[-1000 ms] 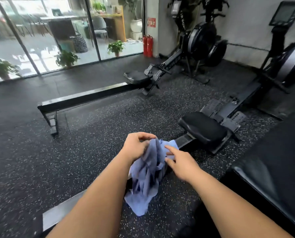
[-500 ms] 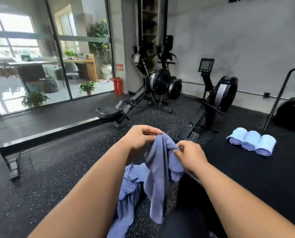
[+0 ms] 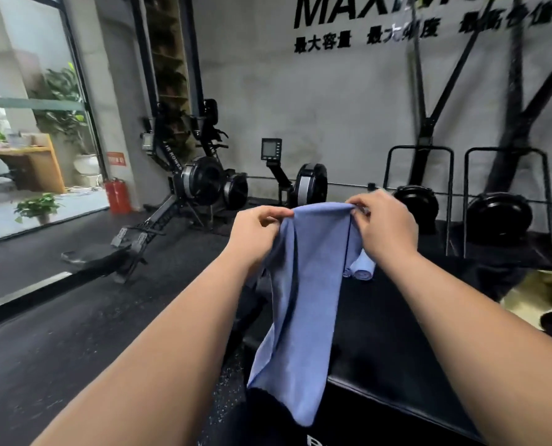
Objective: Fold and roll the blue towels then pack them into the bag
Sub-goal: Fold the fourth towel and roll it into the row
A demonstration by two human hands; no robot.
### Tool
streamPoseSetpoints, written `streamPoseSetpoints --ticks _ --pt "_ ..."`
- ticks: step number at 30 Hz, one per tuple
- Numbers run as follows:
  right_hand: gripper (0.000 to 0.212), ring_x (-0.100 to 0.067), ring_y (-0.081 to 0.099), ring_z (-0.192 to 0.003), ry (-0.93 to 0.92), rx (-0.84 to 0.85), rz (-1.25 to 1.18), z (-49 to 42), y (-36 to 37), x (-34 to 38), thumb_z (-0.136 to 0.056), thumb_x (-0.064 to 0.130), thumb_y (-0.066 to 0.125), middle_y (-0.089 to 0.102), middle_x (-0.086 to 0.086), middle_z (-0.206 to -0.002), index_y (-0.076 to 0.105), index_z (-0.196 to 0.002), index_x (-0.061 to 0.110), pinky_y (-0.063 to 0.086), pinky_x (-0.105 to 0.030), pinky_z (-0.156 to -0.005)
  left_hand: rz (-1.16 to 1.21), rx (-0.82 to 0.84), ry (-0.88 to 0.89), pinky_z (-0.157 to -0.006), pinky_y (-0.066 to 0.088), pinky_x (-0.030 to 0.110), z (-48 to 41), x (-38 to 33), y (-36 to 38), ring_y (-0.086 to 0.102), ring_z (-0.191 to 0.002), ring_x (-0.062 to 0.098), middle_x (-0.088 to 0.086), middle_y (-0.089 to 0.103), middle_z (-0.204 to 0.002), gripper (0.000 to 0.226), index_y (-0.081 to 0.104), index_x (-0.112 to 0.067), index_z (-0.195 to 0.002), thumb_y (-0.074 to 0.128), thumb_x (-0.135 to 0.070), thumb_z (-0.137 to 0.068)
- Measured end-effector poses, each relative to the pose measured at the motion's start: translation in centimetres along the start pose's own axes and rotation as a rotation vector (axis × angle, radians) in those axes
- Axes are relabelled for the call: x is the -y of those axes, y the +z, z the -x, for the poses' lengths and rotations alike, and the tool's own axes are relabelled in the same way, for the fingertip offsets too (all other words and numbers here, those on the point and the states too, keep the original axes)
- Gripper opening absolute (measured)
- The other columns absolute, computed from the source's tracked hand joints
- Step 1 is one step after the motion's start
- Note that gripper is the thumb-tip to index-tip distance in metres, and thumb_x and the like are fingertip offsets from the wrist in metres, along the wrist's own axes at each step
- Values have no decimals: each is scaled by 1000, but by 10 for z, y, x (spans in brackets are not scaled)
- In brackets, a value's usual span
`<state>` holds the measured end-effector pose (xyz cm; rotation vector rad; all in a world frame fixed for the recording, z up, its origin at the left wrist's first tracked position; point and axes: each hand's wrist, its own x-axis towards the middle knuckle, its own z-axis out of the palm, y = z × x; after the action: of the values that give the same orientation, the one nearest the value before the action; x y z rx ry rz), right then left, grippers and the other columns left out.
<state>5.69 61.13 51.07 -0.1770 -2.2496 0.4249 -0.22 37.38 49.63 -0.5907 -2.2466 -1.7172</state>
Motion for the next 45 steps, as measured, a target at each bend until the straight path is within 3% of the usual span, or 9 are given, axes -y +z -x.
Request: streamPoseSetpoints --ticks 5,11,15,20,24,30,35,42,45 --pt "21 -17 60 -109 25 42 124 34 1 -66 -102 35 55 58 8 -121 70 -117 37 49 -35 -73 -181 61 94 -72 49 16 9 22 76 63 -71 -5 -20 76 -86 42 83 -32 -95 54 -2 -90" --pt "56 -25 40 -148 167 995 258 178 55 -147 -106 51 46 34 5 -166 39 -157 30 41 -41 -114 -709 826 13 -96 51 35 102 144 155 66 -114 26 -1 72 -124 29 72 -27 -122 59 -24 -96" --pt "58 -20 34 -151 150 867 296 220 72 -160 -107 54 39 34 8 -167 37 -160 29 37 -38 -117 -729 609 123 -88 51 41 119 162 171 67 -107 31 -2 70 -120 25 67 -29 -117 51 -28 -98" --pt "31 -24 63 -103 119 607 352 214 78 -163 -106 48 38 70 7 -111 64 -109 32 48 -42 -84 -767 537 184 -87 46 40 107 165 181 64 -105 34 0 66 -128 33 61 -30 -134 47 -32 -104" --pt "30 -24 60 -102 160 462 346 213 93 -178 -105 43 45 61 4 -119 63 -123 27 48 -41 -79 -804 563 258 -96 46 41 98 180 185 56 -120 29 1 59 -136 44 56 -22 -145 52 -34 -102" --pt "74 -13 50 -131 307 625 404 213 97 -204 -96 70 6 52 10 -138 51 -134 25 26 -41 -120 -973 726 200 -122 21 42 80 185 194 43 -143 22 1 49 -154 45 41 -22 -149 31 -44 -111" --pt "74 -10 41 -144 446 665 590 204 95 -205 -103 68 10 46 4 -154 51 -144 22 7 -46 -129 -1105 774 24 -129 5 50 67 189 226 11 -160 30 15 16 -173 81 22 -23 -166 6 -69 -101" --pt "52 -30 58 -91 408 456 721 195 88 -210 -102 64 37 64 -6 -100 62 -103 18 40 -46 -86 -1164 577 123 -109 33 43 70 182 255 48 -124 32 8 54 -133 73 49 -23 -142 19 -74 -99" --pt "60 -31 57 -108 223 567 580 205 90 -233 -99 61 29 60 -8 -122 65 -117 17 47 -45 -83 -1058 542 216 -106 35 40 65 187 255 51 -118 27 1 56 -126 68 55 -25 -136 23 -73 -98"
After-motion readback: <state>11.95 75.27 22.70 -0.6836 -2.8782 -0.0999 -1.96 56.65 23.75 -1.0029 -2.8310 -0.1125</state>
